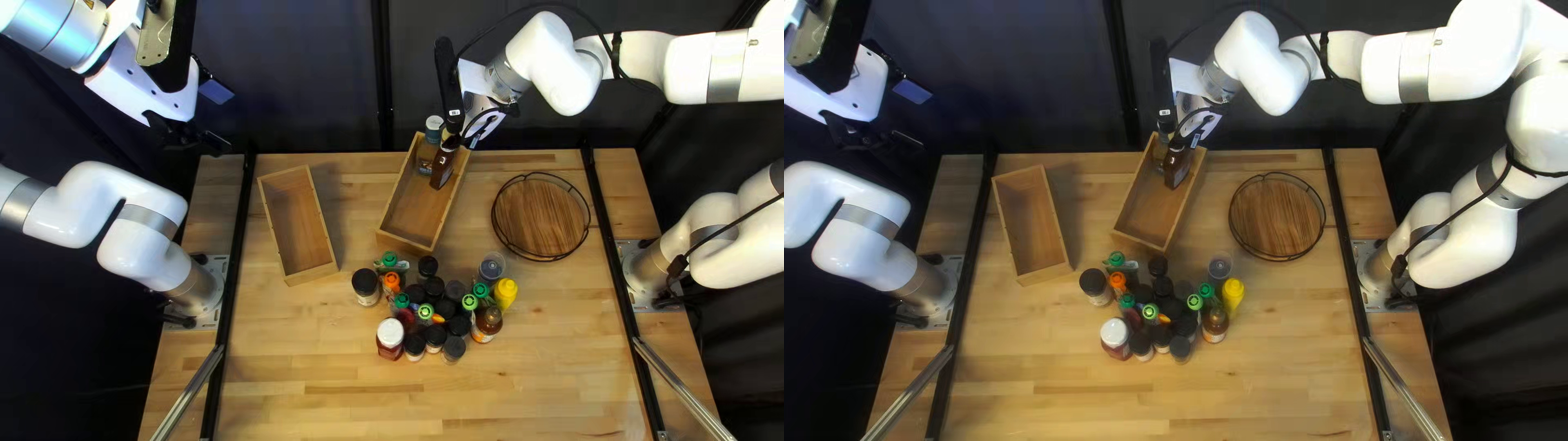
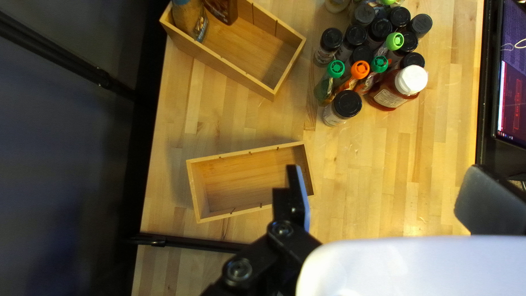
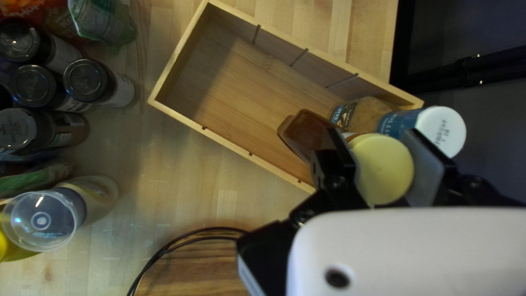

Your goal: Separate condiments, baby food and spices and place it in 3 different racks/containers

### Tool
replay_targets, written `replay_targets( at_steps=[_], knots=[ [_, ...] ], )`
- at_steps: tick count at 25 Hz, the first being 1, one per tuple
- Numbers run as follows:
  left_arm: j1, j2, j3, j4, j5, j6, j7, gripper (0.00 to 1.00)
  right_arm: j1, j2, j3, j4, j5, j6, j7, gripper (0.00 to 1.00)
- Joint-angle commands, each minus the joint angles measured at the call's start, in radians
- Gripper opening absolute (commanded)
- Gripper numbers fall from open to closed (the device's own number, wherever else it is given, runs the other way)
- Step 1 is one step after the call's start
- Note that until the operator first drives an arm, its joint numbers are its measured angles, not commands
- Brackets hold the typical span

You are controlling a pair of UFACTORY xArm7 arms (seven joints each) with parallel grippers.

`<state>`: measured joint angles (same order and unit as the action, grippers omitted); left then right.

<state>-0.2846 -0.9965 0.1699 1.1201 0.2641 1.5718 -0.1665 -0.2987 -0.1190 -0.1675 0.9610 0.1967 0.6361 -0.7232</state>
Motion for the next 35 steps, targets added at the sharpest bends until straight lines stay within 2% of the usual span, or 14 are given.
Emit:
replay_targets(
  at_steps=[1,6,8,10,11,13,18,23,28,35],
  knots=[
    [0.000,0.000,0.000,0.000,0.000,0.000,0.000,1.00,-0.007,0.012,-0.008,-0.005,0.000,-0.007,-0.003,0.00],
    [0.000,0.000,0.000,0.000,0.000,0.000,0.000,1.00,-0.009,0.023,-0.011,-0.010,0.004,-0.012,-0.007,0.02],
    [0.000,0.000,0.000,0.000,0.000,0.000,0.000,1.00,-0.008,0.026,-0.010,-0.010,0.004,-0.013,-0.007,0.64],
    [0.000,0.000,0.000,0.000,0.000,0.000,0.000,1.00,-0.007,0.032,-0.009,-0.007,0.003,-0.011,-0.006,0.88],
    [0.000,0.000,0.000,0.000,0.000,0.000,0.000,1.00,-0.006,0.036,-0.009,-0.004,0.004,-0.011,-0.007,0.93],
    [0.000,0.000,0.000,0.000,0.000,0.000,0.000,1.00,-0.006,0.040,-0.008,0.000,0.005,-0.008,-0.008,0.97],
    [0.000,0.000,0.000,0.000,0.000,0.000,0.000,1.00,-0.005,0.033,-0.008,0.000,0.005,-0.001,-0.010,0.98],
    [0.000,0.000,0.000,0.000,0.000,0.000,0.000,1.00,0.006,-0.027,0.017,-0.016,-0.019,0.030,0.030,1.00],
    [0.000,0.000,0.000,0.000,0.000,0.000,0.000,1.00,0.031,-0.083,0.070,-0.013,-0.042,0.097,0.109,1.00],
    [0.000,0.000,0.000,0.000,0.000,0.000,0.000,1.00,0.093,-0.128,0.179,0.005,-0.052,0.284,0.267,1.00]
  ],
)
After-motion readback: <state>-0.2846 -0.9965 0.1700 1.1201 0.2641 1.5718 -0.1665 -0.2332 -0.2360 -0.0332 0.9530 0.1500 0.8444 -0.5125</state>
